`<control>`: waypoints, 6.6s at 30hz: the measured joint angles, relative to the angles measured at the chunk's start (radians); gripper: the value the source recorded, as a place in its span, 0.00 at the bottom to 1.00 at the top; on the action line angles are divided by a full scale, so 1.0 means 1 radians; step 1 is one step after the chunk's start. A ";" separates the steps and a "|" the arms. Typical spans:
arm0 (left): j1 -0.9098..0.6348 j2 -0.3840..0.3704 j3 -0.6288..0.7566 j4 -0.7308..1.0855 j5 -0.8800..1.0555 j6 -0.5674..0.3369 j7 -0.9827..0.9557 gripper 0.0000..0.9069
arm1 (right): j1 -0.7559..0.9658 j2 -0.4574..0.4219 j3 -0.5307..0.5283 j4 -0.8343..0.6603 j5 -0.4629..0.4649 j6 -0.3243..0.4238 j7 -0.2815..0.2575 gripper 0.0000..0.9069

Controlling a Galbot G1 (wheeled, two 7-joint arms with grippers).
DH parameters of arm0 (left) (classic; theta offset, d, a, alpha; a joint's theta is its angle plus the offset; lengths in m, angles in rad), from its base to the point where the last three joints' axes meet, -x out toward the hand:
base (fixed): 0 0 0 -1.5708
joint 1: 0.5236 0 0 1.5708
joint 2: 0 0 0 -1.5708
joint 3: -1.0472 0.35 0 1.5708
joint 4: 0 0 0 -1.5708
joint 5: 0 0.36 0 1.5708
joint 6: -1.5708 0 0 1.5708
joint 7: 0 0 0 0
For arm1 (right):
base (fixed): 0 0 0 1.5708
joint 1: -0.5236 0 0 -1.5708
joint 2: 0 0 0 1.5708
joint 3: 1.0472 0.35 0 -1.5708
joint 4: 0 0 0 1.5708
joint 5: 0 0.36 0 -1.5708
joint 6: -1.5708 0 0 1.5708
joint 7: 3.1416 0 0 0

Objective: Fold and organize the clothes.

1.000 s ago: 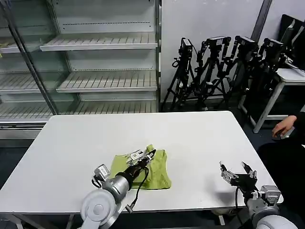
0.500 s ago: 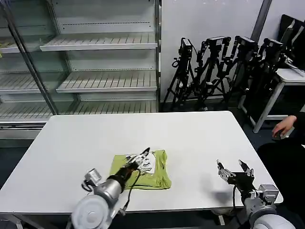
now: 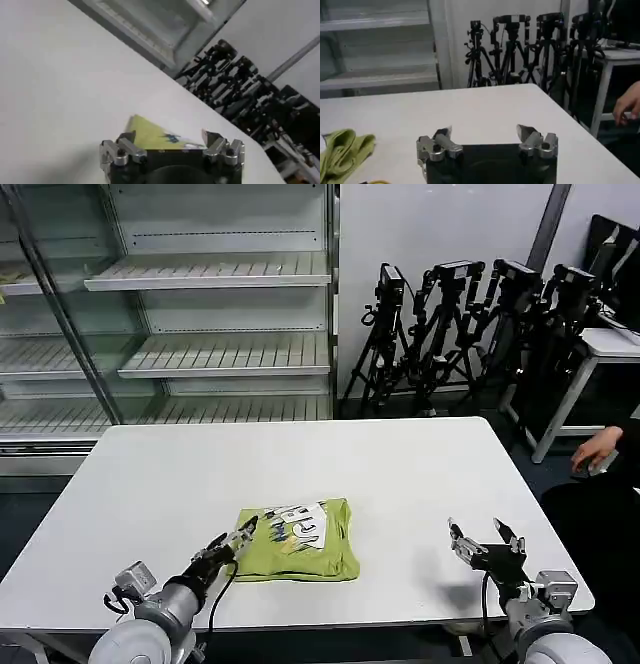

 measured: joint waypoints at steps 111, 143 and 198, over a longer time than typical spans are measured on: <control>-0.269 0.072 0.468 0.201 0.944 -0.018 0.231 0.09 | -0.055 0.031 0.031 0.091 -0.014 0.074 0.049 1.00; -0.438 -0.085 0.489 0.278 0.712 -0.109 0.106 1.00 | -0.019 -0.006 0.010 0.080 -0.025 0.063 0.043 1.00; -0.189 0.084 0.084 0.163 -0.099 0.047 0.168 1.00 | -0.068 -0.010 0.052 0.121 -0.015 0.056 0.038 1.00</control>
